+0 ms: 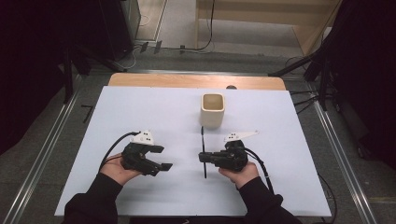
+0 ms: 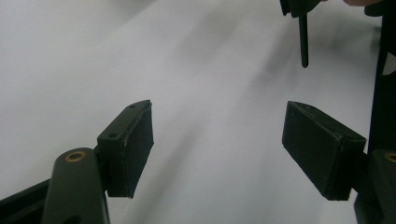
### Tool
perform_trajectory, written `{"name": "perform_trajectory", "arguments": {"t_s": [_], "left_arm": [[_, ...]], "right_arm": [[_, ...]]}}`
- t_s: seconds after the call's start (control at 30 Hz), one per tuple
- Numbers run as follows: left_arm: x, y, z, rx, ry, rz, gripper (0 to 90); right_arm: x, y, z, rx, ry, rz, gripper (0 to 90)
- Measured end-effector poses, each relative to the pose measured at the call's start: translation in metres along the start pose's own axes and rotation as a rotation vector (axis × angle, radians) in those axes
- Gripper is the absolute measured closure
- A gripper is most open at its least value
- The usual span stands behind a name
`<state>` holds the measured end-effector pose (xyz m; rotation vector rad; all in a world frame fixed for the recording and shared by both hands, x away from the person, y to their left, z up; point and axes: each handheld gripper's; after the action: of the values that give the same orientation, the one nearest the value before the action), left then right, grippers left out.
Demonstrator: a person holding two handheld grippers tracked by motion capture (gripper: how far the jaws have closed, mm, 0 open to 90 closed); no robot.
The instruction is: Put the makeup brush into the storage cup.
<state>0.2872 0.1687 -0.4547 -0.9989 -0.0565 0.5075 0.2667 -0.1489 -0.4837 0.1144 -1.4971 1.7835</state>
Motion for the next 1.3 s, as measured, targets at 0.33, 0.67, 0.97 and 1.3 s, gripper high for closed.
{"name": "perform_trajectory", "arguments": {"t_s": [0.33, 0.67, 0.97, 1.3], "left_arm": [[0.000, 0.007, 0.009, 0.000, -0.037, 0.015, 24.5], [-0.001, 0.011, 0.014, -0.003, -0.053, 0.031, 24.4], [0.002, 0.013, 0.014, 0.004, -0.054, 0.030, 24.4], [0.004, 0.013, 0.015, -0.009, -0.073, 0.034, 25.1]], "right_arm": [[-0.005, -0.007, 0.004, -0.020, 0.012, 0.003, 86.0], [-0.009, -0.013, 0.007, -0.030, 0.028, 0.011, 86.0], [-0.016, -0.016, 0.007, -0.024, 0.051, 0.020, 86.0], [-0.021, -0.023, 0.006, -0.012, 0.062, 0.034, 85.9]]}}
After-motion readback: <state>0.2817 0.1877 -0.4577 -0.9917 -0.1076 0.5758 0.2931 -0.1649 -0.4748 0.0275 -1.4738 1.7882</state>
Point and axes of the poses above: each handheld gripper's, and its own axes: z roughly backward along the jaws, y roughly out of its underside, x roughly to its left, and after that the axes turned 13 degrees about -x, right-handed
